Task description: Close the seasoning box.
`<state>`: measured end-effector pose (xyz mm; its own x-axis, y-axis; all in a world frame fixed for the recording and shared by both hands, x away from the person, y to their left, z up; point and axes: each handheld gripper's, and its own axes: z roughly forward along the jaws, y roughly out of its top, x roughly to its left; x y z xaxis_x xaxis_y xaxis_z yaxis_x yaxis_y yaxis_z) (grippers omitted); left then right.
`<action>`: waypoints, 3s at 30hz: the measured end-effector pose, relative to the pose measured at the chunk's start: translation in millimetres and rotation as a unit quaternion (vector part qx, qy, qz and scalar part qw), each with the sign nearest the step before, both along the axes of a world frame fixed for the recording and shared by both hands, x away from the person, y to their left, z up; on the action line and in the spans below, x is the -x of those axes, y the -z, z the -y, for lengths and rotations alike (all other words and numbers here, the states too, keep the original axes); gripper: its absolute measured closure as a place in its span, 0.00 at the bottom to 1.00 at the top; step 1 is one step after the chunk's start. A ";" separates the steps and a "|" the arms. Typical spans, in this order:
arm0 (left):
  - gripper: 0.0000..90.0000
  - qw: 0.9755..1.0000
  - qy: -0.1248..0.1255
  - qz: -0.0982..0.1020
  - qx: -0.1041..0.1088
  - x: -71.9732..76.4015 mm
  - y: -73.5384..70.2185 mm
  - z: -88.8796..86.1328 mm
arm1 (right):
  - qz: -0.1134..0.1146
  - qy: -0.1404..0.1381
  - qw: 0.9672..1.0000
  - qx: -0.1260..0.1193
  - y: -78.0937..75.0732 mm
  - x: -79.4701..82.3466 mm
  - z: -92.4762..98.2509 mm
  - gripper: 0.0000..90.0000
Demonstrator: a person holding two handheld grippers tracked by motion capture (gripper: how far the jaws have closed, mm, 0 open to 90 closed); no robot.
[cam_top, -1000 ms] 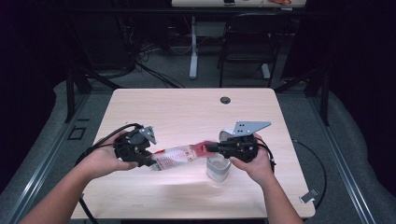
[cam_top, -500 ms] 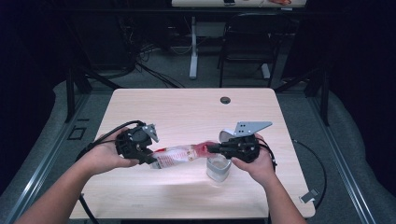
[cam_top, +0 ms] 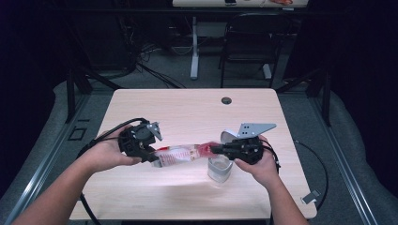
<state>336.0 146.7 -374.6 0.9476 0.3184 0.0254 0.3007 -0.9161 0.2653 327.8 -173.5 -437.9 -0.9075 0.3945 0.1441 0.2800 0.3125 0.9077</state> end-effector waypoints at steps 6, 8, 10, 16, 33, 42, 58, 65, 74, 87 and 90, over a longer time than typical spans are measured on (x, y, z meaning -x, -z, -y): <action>0.84 1.000 0.004 0.003 -0.002 -0.6 -2.0 2.6 | 0.001 0.006 1.000 0.001 2.9 -0.5 2.5 0.99; 0.84 1.000 0.003 0.004 -0.002 -0.9 -2.0 2.7 | -0.003 0.006 1.000 -0.002 4.3 -0.7 2.7 0.99; 0.84 1.000 0.001 0.005 0.002 -1.2 -2.5 2.4 | -0.003 0.007 1.000 -0.001 5.0 -1.0 3.1 0.99; 0.84 1.000 0.001 0.011 0.005 -1.3 -3.4 2.9 | -0.007 0.009 1.000 -0.005 6.1 -1.3 4.1 0.99; 0.86 0.999 0.016 0.014 -0.023 -3.1 -15.3 15.5 | -0.022 0.011 0.999 -0.022 10.7 -3.7 12.1 0.99; 0.86 0.999 0.024 0.014 -0.047 -4.0 -24.6 24.3 | -0.024 0.011 0.999 -0.026 9.9 -1.9 15.5 0.99; 0.87 0.998 0.035 0.015 -0.049 -3.3 -33.3 33.5 | -0.026 0.012 0.999 -0.033 9.2 0.8 23.9 0.99; 0.87 0.998 0.036 0.018 -0.052 -2.8 -35.2 37.0 | -0.028 0.011 0.999 -0.032 9.1 1.6 25.9 0.99; 0.87 0.997 0.041 0.015 -0.056 -1.6 -39.8 38.7 | -0.029 0.007 0.999 -0.031 8.8 3.4 26.7 0.99; 0.87 0.997 0.047 0.016 -0.059 -2.8 -47.2 44.0 | -0.035 0.006 0.999 -0.032 11.1 3.0 30.2 0.99; 0.87 0.997 0.046 0.021 -0.053 -2.9 -47.6 45.5 | -0.037 0.007 0.999 -0.031 12.0 2.2 31.7 0.99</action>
